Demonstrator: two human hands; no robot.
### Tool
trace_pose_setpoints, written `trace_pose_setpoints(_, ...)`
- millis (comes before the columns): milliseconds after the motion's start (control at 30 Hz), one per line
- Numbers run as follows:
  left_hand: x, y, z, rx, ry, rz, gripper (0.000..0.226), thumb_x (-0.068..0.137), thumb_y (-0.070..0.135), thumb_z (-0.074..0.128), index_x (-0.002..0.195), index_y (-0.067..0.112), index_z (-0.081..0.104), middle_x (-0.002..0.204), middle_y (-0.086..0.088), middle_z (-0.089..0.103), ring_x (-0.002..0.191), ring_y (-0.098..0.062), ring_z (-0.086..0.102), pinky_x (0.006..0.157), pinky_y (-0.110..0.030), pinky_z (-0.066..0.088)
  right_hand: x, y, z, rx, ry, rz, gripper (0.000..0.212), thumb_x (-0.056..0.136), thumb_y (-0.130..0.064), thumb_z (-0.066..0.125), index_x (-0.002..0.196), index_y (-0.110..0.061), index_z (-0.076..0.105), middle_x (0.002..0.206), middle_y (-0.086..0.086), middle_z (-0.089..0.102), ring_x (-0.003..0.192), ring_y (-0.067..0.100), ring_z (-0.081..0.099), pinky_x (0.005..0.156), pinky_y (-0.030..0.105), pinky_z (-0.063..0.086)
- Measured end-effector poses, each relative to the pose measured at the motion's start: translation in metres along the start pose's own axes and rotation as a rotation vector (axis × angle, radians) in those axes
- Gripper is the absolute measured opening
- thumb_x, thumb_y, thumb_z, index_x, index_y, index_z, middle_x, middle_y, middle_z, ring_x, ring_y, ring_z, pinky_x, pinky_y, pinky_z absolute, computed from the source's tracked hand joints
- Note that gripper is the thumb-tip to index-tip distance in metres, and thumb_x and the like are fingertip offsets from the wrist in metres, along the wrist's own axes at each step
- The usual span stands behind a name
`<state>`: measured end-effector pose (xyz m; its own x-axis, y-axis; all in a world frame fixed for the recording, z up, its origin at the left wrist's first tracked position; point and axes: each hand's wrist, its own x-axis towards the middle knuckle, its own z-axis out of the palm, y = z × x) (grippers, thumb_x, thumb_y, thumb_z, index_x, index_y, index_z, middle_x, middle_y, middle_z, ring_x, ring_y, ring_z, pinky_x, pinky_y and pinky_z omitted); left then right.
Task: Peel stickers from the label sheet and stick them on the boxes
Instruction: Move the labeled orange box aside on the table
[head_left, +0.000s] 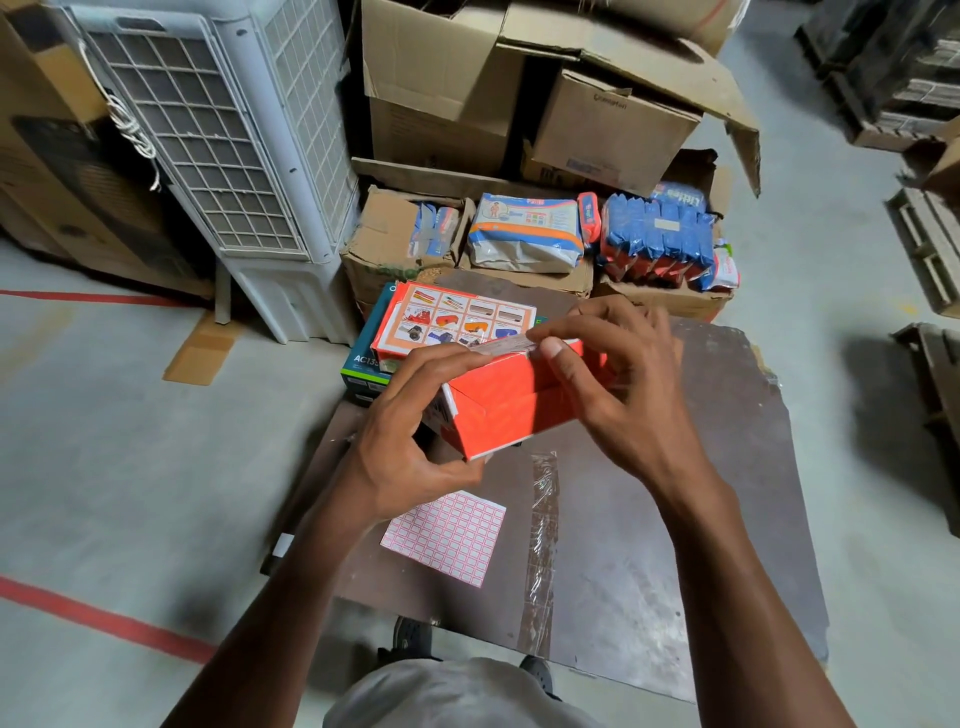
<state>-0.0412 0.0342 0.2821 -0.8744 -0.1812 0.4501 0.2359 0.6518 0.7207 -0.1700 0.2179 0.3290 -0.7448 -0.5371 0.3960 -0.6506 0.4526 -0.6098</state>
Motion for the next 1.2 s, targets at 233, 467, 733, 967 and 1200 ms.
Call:
trace_pose_setpoints(233, -0.003, -0.001, 0.0, 0.009, 0.003, -0.005, 0.092, 0.063, 0.0, 0.09, 0.142, 0.024, 0.048, 0.139, 0.004, 0.05, 0.138, -0.004, 0.045, 0.108, -0.031, 0.047, -0.001, -0.002, 0.004, -0.133, -0.021, -0.028, 0.018, 0.095, -0.043, 0.061, 0.107, -0.039, 0.074, 0.114, -0.014, 0.058, 0.111, 0.02, 0.044, 0.084, 0.039, 0.029)
trace_pose_setpoints(467, -0.011, -0.003, 0.0, -0.038, -0.006, -0.032, 0.095, 0.067, 0.007, 0.09, 0.145, 0.034, 0.043, 0.142, 0.01, 0.048, 0.139, -0.009, 0.046, 0.103, -0.047, 0.053, -0.007, -0.002, 0.008, -0.092, -0.057, -0.002, 0.02, 0.098, -0.047, 0.058, 0.11, -0.042, 0.074, 0.116, -0.014, 0.054, 0.112, 0.016, 0.037, 0.085, 0.037, 0.026)
trace_pose_setpoints(733, -0.013, -0.004, -0.002, -0.039, -0.013, -0.015, 0.094, 0.068, 0.01, 0.089, 0.145, 0.037, 0.041, 0.142, 0.02, 0.044, 0.139, -0.005, 0.045, 0.107, -0.037, 0.05, -0.007, -0.005, 0.01, -0.106, -0.058, -0.002, 0.02, 0.095, -0.045, 0.057, 0.106, -0.04, 0.073, 0.123, -0.011, 0.053, 0.115, 0.018, 0.035, 0.087, 0.036, 0.022)
trace_pose_setpoints(967, -0.015, -0.01, 0.002, -0.111, 0.012, -0.067, 0.084, 0.07, 0.014, 0.087, 0.141, 0.03, 0.045, 0.145, 0.014, 0.047, 0.139, -0.011, 0.046, 0.111, -0.034, 0.047, -0.008, 0.0, 0.012, -0.074, -0.094, 0.005, 0.029, 0.098, -0.055, 0.054, 0.122, -0.046, 0.067, 0.137, -0.014, 0.048, 0.124, 0.011, 0.029, 0.095, 0.034, 0.02)
trace_pose_setpoints(1200, -0.004, -0.027, 0.008, -0.584, 0.342, -0.338, 0.074, 0.08, 0.026, 0.075, 0.145, 0.021, 0.04, 0.141, -0.014, 0.056, 0.129, -0.03, 0.056, 0.112, -0.058, 0.042, -0.007, 0.015, 0.015, 0.22, -0.053, 0.166, 0.067, 0.093, -0.058, 0.059, 0.153, -0.052, 0.031, 0.163, -0.018, 0.03, 0.15, 0.011, 0.027, 0.119, 0.056, 0.029)
